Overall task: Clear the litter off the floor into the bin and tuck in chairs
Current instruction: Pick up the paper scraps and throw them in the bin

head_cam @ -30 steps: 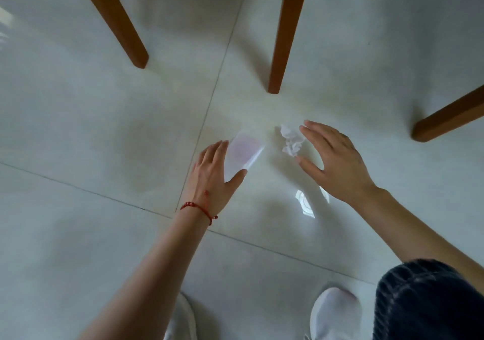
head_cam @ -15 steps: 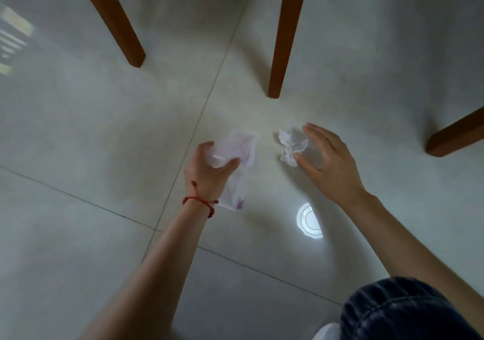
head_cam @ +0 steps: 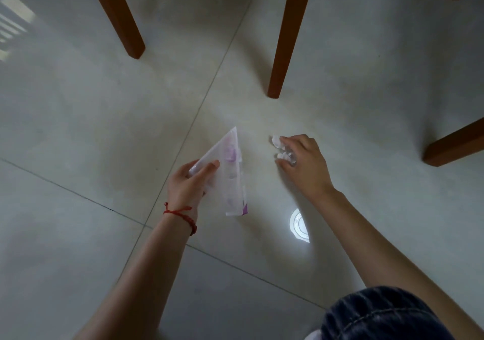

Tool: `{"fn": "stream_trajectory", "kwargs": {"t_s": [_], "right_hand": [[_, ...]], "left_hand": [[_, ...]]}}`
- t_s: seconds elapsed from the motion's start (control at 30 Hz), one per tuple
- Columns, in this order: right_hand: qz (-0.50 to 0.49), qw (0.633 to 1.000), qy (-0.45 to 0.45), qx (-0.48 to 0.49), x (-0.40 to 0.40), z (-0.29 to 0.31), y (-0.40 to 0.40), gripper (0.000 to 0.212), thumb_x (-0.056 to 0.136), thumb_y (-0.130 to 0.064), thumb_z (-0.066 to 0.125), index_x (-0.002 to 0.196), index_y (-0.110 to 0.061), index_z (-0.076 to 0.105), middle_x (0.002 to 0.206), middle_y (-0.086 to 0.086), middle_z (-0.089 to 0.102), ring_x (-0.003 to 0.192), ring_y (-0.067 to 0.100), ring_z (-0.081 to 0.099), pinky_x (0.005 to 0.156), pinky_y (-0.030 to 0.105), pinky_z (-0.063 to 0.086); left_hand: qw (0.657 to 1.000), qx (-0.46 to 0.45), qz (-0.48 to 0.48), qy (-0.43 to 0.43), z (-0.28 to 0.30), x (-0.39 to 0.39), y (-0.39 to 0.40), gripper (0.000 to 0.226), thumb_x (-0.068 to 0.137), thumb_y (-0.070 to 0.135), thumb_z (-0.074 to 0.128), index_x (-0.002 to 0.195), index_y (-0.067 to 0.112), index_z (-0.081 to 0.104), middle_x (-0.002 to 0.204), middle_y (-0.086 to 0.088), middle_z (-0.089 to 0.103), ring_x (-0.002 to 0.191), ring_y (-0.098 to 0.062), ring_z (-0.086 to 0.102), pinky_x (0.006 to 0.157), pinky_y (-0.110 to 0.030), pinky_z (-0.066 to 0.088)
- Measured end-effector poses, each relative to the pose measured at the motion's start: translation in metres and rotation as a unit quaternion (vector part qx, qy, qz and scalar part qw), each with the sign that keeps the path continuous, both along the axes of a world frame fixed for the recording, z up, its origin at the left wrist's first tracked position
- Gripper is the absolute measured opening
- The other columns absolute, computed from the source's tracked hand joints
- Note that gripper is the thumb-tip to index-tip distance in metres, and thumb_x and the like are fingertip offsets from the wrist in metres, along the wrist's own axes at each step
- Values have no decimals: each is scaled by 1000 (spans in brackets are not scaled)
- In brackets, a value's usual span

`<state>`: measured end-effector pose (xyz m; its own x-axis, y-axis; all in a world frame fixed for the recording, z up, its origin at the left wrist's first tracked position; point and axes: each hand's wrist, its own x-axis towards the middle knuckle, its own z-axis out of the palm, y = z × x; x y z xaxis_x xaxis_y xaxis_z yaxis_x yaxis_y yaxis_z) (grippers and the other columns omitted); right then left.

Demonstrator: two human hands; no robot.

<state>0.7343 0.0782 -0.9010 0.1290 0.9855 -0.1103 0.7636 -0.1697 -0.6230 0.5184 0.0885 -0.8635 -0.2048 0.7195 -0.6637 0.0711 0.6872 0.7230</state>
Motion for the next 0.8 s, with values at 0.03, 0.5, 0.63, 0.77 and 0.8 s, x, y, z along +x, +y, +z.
{"fn": "stream_trajectory", "kwargs": {"t_s": [0.03, 0.5, 0.63, 0.77, 0.8], "right_hand": [[-3, 1000, 7, -8, 0, -1, 1, 32, 83, -13, 61, 116, -11, 62, 109, 8, 57, 102, 24, 50, 79, 24, 37], [-258, 880, 378, -126, -18, 82, -15, 26, 76, -1, 70, 78, -27, 68, 68, -2, 64, 57, -3, 58, 65, 11, 48], [-276, 865, 391, -152, -24, 122, -26, 26, 76, -1, 70, 78, -27, 69, 68, -7, 69, 63, 1, 63, 70, 15, 52], [-305, 842, 418, -156, -30, 171, -30, 24, 77, 2, 68, 81, -22, 68, 63, -8, 68, 58, 1, 61, 64, 12, 50], [-307, 840, 418, -159, -32, 185, -31, 24, 77, 2, 68, 82, -21, 69, 68, -3, 67, 60, 3, 60, 66, 13, 51]], "left_hand": [[1000, 1, 1, -2, 0, 0, 1, 52, 61, 33, 73, 107, 9, 63, 101, -11, 66, 92, -26, 63, 88, -46, 52], [999, -19, 26, -27, 42, -10, 1, 48, 58, 30, 72, 101, 9, 63, 98, -12, 64, 87, -23, 61, 88, -44, 50], [998, -36, 38, -35, 80, -18, -5, 55, 58, 28, 73, 106, 3, 62, 100, -15, 64, 87, -24, 61, 88, -43, 51], [998, -42, 31, -37, 128, -23, -10, 58, 57, 30, 71, 107, 2, 62, 98, -14, 64, 85, -23, 62, 85, -40, 51], [998, -45, 29, -37, 140, -24, -11, 58, 57, 30, 72, 107, 2, 62, 97, -14, 65, 84, -23, 62, 85, -40, 51]]}}
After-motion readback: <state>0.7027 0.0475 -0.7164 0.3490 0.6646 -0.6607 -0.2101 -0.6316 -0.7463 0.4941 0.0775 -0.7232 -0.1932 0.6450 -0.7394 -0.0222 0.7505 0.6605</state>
